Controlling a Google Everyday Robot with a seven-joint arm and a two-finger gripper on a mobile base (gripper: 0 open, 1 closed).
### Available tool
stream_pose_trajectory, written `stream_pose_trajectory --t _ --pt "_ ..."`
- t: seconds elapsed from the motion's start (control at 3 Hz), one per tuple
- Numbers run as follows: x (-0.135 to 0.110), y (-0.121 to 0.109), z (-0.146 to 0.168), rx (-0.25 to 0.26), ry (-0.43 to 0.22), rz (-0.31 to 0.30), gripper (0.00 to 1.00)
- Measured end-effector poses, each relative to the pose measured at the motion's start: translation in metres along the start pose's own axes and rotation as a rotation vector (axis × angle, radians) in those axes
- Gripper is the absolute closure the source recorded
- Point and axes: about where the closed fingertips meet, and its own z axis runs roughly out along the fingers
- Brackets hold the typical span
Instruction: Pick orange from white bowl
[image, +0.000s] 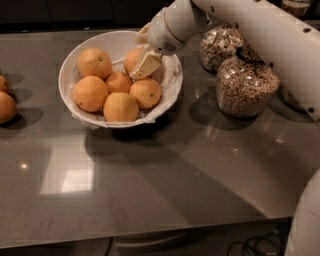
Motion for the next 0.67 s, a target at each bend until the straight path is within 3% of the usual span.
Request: stream_pose_trajectory --t 0.67 --pt "0.0033 -0.0018 0.0022 -0.002 0.012 0.007 0.40"
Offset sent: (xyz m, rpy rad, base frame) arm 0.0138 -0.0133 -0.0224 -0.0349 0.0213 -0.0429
